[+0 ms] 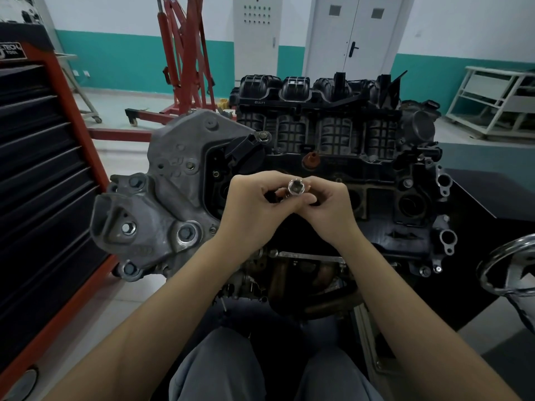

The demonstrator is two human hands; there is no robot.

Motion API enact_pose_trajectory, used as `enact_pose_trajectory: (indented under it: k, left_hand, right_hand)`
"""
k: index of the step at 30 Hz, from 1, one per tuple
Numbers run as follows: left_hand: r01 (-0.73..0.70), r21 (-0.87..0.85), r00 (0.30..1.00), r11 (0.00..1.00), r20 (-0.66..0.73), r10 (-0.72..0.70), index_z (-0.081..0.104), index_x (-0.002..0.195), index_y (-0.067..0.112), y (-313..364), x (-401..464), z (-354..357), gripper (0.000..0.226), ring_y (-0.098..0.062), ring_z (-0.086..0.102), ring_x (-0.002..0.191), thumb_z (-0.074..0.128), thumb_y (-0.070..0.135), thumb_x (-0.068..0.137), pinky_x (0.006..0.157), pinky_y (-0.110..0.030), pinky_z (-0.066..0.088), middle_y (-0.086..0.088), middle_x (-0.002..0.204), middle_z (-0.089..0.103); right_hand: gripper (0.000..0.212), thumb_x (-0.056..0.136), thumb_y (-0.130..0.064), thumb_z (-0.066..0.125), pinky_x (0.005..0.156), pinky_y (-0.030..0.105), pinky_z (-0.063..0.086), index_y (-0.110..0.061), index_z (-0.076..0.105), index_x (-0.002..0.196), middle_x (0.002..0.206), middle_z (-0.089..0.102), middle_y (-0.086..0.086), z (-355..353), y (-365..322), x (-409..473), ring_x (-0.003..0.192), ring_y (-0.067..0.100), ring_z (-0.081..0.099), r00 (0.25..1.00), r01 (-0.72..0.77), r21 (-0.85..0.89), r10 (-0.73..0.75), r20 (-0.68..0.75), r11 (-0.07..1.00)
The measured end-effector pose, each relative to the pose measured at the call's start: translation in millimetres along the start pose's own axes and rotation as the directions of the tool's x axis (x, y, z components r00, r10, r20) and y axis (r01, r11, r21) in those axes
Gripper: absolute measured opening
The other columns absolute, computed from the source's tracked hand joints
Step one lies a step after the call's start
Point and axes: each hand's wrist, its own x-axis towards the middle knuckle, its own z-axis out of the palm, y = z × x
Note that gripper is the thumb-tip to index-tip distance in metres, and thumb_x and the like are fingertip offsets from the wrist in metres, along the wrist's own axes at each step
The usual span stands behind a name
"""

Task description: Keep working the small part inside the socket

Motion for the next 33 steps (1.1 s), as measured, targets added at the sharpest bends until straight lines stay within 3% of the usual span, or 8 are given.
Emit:
enact_pose_trajectory:
  k: [5,8,10,12,18,24,30,33]
  left_hand:
    - [0.047,-0.094,0.995,0.995,0.097,-0.037,0.073,0.102,0.013,1,2,-5,0.022,-0.010,0.070,0.096,0.072,0.004,0.083,0.087,-0.024,0.054,0.002,0.098,0.075]
    - [0.031,-0.109,0.992,0.994,0.128,-0.017,0.071,0.107,0.008,3,1,-4,0.025,-0.018,0.069,0.100,0.070,0.001,0.083,0.092,-0.039,0.054,-0.007,0.102,0.074]
    - [0.006,-0.065,0.997,0.998,0.080,-0.001,0.073,0.101,0.008,4,0,-3,0.021,-0.019,0.070,0.096,0.074,0.001,0.081,0.089,-0.043,0.055,-0.004,0.097,0.074]
    - [-0.004,-0.054,0.999,0.999,0.051,0.007,0.074,0.096,0.008,3,0,-2,0.016,-0.018,0.071,0.093,0.074,0.002,0.081,0.088,-0.042,0.056,-0.003,0.094,0.075]
    - [0.031,-0.187,0.992,0.982,0.125,-0.007,0.069,0.107,0.005,5,0,-3,0.026,-0.019,0.070,0.099,0.067,-0.007,0.084,0.091,-0.031,0.054,-0.009,0.100,0.073]
    - [0.014,-0.056,1.000,0.998,0.009,-0.013,0.075,0.091,0.011,7,1,-1,0.017,-0.014,0.071,0.089,0.079,0.004,0.076,0.084,-0.037,0.057,-0.001,0.090,0.075]
    - [0.061,-0.179,0.988,0.982,0.152,-0.033,0.070,0.108,0.005,6,1,-6,0.028,-0.019,0.070,0.100,0.068,-0.007,0.083,0.092,-0.035,0.054,-0.010,0.100,0.073]
    - [0.031,-0.115,0.994,0.993,0.109,-0.018,0.071,0.103,0.011,7,1,-6,0.028,-0.017,0.070,0.096,0.075,-0.001,0.078,0.089,-0.035,0.055,-0.005,0.098,0.074]
  right_hand:
    - [0.028,0.085,-0.004,0.064,0.084,0.018,0.049,-0.018,0.063,0.109,0.101,0.068,-0.012,-3,-4,1,0.098,0.003,0.067,0.996,0.037,-0.021,-0.035,0.084,0.999]
    - [0.022,0.079,0.000,0.071,0.081,0.030,0.054,-0.008,0.069,0.100,0.092,0.072,0.002,-5,0,2,0.089,0.015,0.070,1.000,0.000,0.028,0.000,0.003,1.000]
    - [0.022,0.075,0.004,0.074,0.080,0.039,0.056,0.000,0.070,0.096,0.089,0.072,0.013,-5,2,3,0.085,0.024,0.071,0.998,-0.026,0.069,0.029,-0.047,0.997]
    - [0.021,0.075,0.000,0.076,0.080,0.037,0.056,-0.001,0.069,0.095,0.089,0.072,0.013,-4,3,2,0.086,0.023,0.071,0.999,-0.016,0.057,0.018,-0.051,0.998]
    - [0.022,0.084,-0.011,0.067,0.079,0.013,0.048,-0.022,0.064,0.103,0.090,0.069,-0.023,0,1,0,0.090,-0.003,0.066,0.999,0.032,-0.027,-0.031,0.008,0.999]
    - [0.013,0.080,-0.002,0.074,0.078,0.034,0.056,0.000,0.072,0.093,0.087,0.073,0.008,4,7,1,0.085,0.018,0.071,0.997,0.010,-0.051,-0.014,-0.070,0.999]
    - [0.021,0.084,-0.015,0.068,0.078,0.015,0.049,-0.018,0.065,0.104,0.089,0.069,-0.021,2,3,-1,0.088,-0.001,0.067,0.999,0.041,-0.040,-0.042,-0.018,0.998]
    - [0.016,0.081,-0.002,0.072,0.078,0.032,0.055,-0.008,0.071,0.096,0.088,0.073,0.000,3,8,-1,0.086,0.014,0.070,0.998,0.006,-0.036,-0.008,-0.056,0.999]
